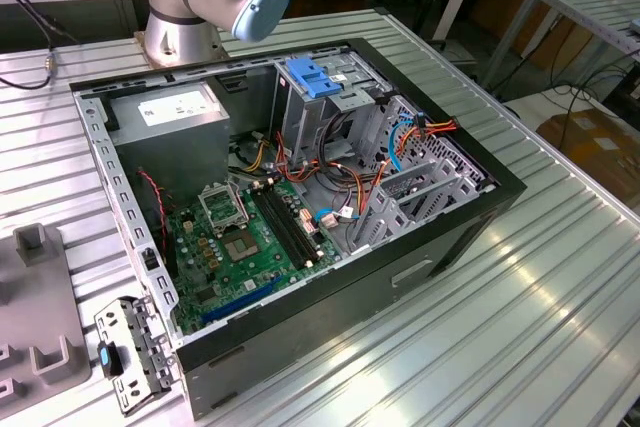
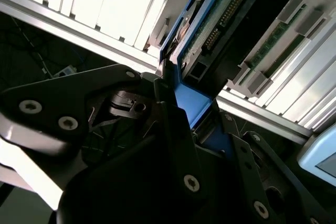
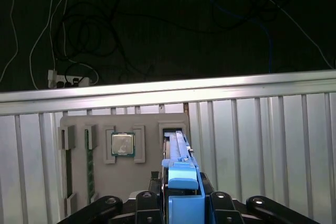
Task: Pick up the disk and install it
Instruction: 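Pick up the disk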
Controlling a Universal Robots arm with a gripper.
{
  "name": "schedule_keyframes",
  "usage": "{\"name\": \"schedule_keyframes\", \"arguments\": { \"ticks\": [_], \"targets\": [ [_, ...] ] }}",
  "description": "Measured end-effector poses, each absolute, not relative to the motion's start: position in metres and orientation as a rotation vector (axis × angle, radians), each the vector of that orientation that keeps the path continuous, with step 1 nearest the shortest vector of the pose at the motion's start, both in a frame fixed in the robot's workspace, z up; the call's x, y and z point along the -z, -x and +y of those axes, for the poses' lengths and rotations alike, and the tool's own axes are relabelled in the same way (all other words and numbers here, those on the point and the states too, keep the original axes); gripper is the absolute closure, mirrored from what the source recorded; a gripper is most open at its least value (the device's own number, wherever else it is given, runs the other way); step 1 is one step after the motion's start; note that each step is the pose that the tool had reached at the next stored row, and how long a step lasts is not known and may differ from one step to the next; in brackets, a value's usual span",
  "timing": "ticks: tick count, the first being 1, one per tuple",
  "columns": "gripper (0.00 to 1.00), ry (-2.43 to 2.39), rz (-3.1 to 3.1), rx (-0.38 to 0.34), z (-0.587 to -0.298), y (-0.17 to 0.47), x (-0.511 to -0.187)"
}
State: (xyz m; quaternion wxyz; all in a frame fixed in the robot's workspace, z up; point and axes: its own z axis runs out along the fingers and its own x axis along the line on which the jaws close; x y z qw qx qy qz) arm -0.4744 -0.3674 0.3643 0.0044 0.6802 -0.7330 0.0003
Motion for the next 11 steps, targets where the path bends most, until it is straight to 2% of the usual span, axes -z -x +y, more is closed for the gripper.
{"name": "schedule_keyframes", "arguments": {
  "ticks": [11],
  "targets": [
    [0.63,-2.131,-2.296,-0.001,-0.3674,0.4744,-0.3715]
  ]
}}
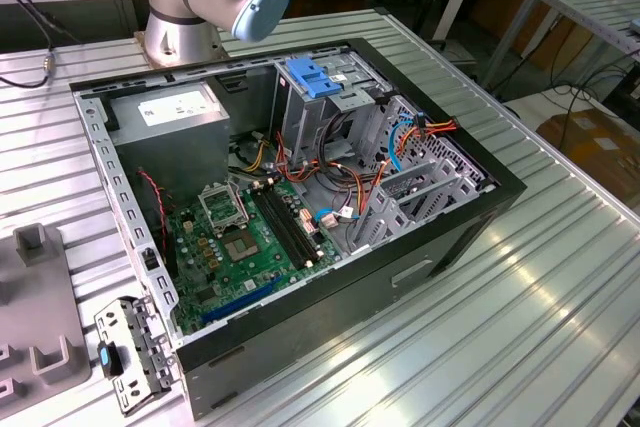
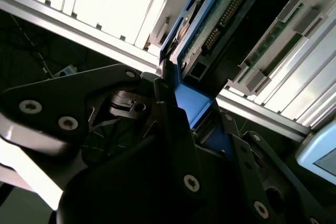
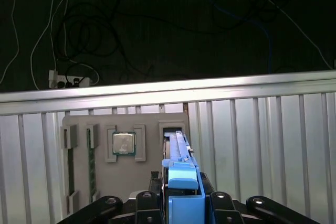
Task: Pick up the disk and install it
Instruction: 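Pick up the disk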
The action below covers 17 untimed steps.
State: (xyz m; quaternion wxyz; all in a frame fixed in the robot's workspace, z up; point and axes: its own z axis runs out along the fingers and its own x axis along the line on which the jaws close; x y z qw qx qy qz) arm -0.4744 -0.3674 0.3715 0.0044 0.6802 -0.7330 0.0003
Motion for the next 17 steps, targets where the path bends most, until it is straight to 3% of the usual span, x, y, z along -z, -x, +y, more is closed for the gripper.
{"name": "schedule_keyframes", "arguments": {
  "ticks": [17],
  "targets": [
    [0.63,-2.131,-2.296,0.0,-0.367,0.474,-0.391]
  ]
}}
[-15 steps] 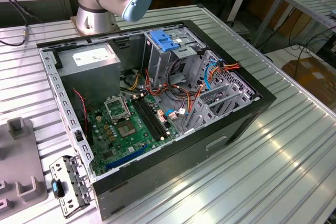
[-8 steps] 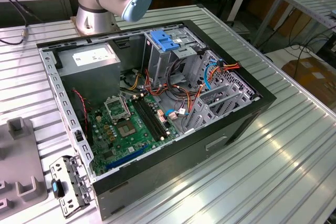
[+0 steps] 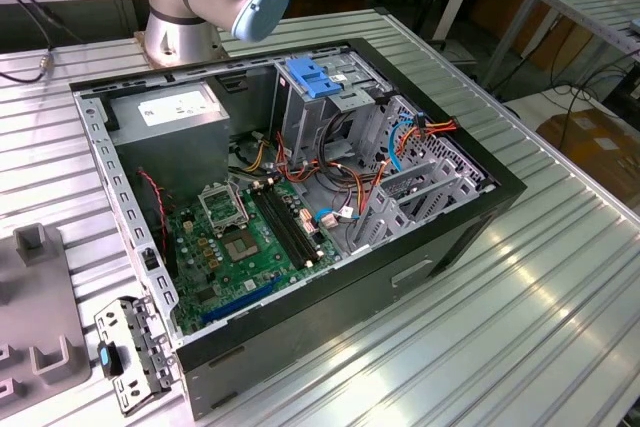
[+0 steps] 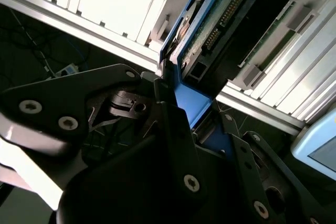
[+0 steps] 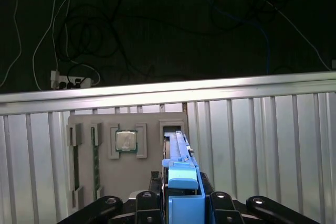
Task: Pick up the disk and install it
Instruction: 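Pick up the disk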
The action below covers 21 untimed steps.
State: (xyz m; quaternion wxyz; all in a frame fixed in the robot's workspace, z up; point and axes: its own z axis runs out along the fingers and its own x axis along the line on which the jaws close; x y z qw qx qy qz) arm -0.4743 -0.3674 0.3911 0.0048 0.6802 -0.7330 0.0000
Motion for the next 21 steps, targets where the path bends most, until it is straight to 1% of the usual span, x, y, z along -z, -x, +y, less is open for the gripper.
{"name": "schedule_keyframes", "arguments": {
  "ticks": [21],
  "targets": [
    [0.63,-2.13,-2.295,0.002,-0.367,0.474,-0.416]
  ]
}}
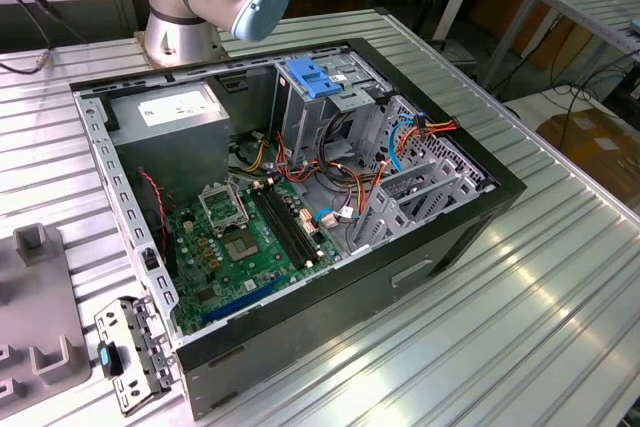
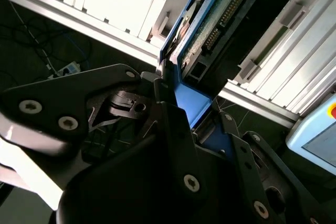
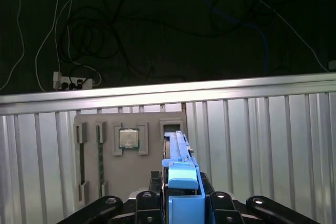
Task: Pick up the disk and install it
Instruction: 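Pick up the disk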
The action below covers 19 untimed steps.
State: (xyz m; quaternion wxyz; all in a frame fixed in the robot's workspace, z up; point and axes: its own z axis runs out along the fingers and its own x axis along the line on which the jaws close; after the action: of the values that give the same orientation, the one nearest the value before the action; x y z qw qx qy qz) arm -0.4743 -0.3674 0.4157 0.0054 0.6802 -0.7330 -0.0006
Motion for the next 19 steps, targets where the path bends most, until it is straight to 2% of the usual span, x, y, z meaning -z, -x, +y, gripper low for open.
{"name": "schedule_keyframes", "arguments": {
  "ticks": [19],
  "targets": [
    [0.63,-2.129,-2.294,0.004,-0.367,0.474,-0.438]
  ]
}}
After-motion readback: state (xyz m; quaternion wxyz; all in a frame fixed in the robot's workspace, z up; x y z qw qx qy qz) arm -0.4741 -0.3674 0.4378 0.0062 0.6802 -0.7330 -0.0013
